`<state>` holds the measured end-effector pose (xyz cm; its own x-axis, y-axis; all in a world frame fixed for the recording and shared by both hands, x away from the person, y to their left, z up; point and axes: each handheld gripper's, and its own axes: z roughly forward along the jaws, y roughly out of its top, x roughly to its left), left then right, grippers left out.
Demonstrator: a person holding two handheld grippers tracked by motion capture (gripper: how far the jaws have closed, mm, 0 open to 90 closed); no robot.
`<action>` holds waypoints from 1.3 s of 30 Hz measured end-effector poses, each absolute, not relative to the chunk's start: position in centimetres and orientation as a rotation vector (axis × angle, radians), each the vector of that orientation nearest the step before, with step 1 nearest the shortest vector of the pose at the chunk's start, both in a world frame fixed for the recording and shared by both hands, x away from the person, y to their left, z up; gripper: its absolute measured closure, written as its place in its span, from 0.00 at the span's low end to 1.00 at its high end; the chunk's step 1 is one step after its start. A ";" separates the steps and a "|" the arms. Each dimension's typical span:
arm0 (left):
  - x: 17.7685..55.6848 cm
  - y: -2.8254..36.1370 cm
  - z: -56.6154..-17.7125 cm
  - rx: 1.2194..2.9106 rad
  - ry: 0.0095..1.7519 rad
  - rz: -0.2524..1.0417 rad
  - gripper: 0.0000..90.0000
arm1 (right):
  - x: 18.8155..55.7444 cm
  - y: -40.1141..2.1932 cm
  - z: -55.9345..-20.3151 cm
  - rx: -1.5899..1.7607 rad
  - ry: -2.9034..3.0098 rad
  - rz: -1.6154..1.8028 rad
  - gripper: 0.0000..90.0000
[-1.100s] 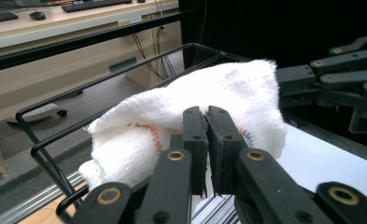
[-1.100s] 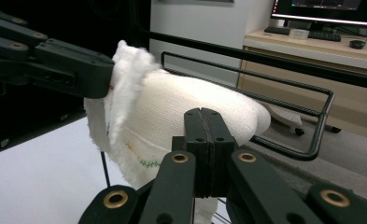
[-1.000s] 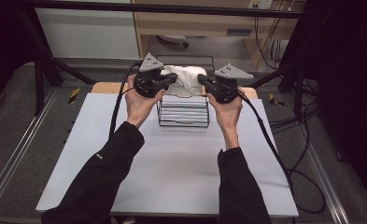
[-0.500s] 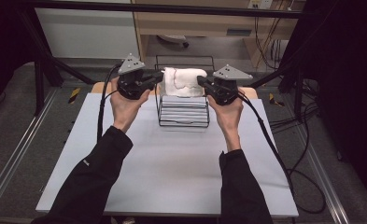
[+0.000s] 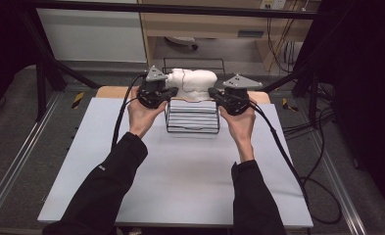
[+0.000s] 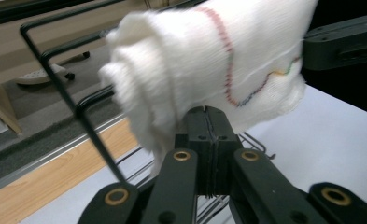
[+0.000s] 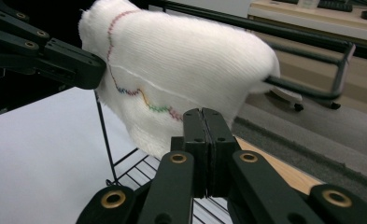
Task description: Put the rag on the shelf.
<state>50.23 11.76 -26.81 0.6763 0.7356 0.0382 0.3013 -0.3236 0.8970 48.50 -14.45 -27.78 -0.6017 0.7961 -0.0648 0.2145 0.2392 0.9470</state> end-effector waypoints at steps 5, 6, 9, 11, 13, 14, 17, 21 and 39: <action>49.3 12.7 -26.7 1.877 0.789 0.537 0.91 | 47.7 -15.2 -27.5 0.905 1.950 1.393 0.96; 48.9 12.9 -26.7 1.874 0.784 0.532 0.89 | 47.3 -15.4 -27.3 0.896 1.951 1.395 0.95; 47.9 13.6 -26.9 1.879 0.776 0.519 0.80 | 46.3 -15.9 -26.9 0.888 1.963 1.434 0.89; 47.3 14.1 -27.2 1.891 0.771 0.508 0.73 | 45.6 -16.3 -26.8 0.894 1.979 1.437 0.86; 46.7 14.6 -27.7 1.910 0.766 0.495 0.68 | 45.0 -16.7 -26.8 0.904 1.996 1.443 0.80; 46.4 14.9 -28.1 1.921 0.762 0.493 0.65 | 44.7 -16.9 -26.9 0.913 2.005 1.445 0.77; 45.6 15.8 -29.3 1.946 0.761 0.470 0.58 | 44.0 -17.6 -27.5 0.938 2.027 1.440 0.69; 44.6 17.6 -31.4 1.981 0.771 0.455 0.48 | 43.2 -18.7 -28.7 0.986 2.043 1.444 0.57; 40.7 26.4 -39.4 1.997 0.958 0.387 0.09 | 40.7 -22.8 -36.0 1.115 2.118 1.428 0.11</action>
